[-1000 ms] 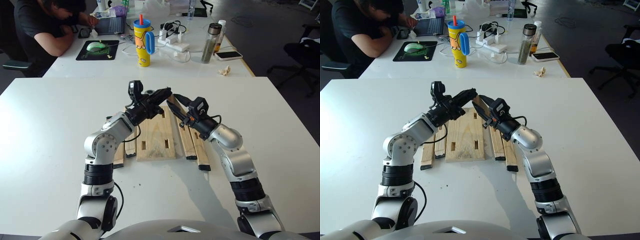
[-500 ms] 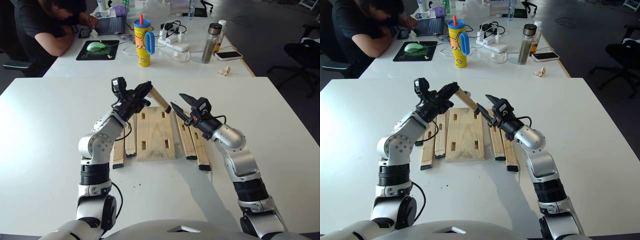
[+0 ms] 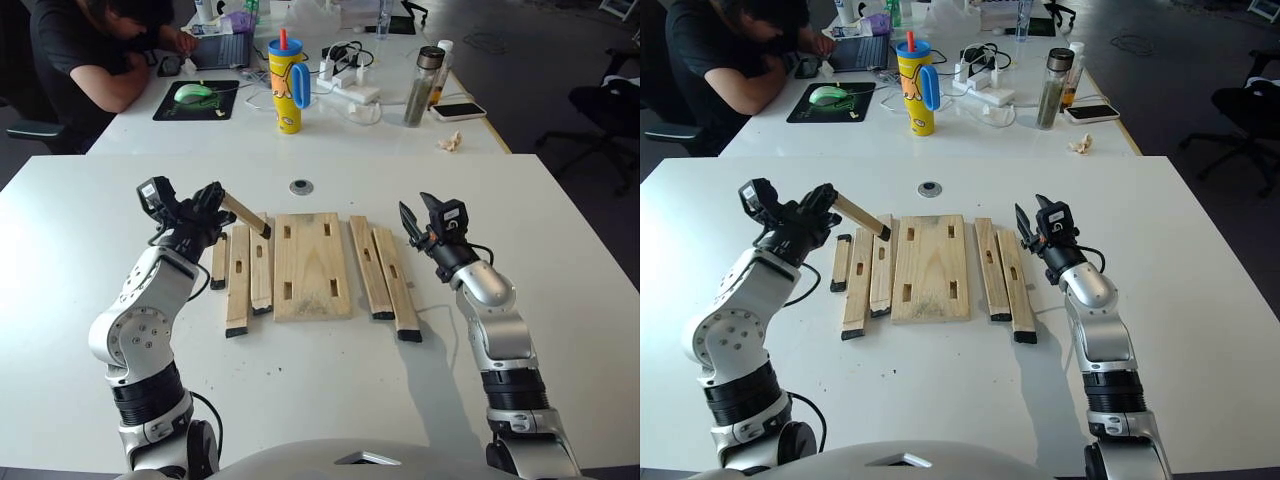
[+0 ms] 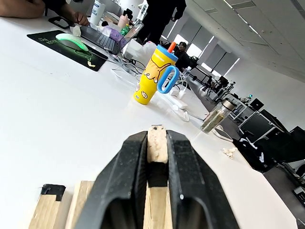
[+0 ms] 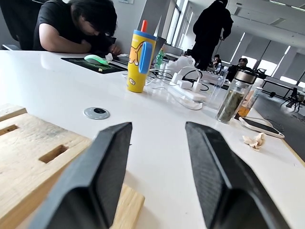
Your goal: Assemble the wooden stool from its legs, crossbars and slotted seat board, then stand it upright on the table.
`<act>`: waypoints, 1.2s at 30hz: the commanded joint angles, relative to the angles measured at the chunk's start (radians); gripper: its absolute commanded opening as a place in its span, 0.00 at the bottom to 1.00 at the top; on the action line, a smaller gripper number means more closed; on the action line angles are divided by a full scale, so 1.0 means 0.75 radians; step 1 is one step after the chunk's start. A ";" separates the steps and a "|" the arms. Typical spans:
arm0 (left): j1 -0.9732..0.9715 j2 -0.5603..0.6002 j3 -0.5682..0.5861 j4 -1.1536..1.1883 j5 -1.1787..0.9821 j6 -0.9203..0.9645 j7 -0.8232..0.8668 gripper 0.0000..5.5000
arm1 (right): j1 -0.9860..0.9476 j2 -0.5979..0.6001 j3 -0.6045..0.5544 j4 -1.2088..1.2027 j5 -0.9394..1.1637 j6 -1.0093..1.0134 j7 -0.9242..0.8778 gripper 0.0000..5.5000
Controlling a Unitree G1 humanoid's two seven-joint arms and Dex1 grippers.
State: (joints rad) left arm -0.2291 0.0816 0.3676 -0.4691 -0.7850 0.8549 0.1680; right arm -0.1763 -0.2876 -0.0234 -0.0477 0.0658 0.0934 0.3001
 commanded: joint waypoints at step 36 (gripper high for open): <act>0.129 -0.113 -0.100 0.155 0.249 -0.288 0.044 0.08 | -0.110 0.001 0.025 0.035 0.026 0.066 0.100 0.38</act>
State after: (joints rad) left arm -0.1462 -0.0084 0.3115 -0.3612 -0.6228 0.6378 0.2042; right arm -0.2445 -0.2826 -0.0119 -0.0263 0.0855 0.1282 0.3680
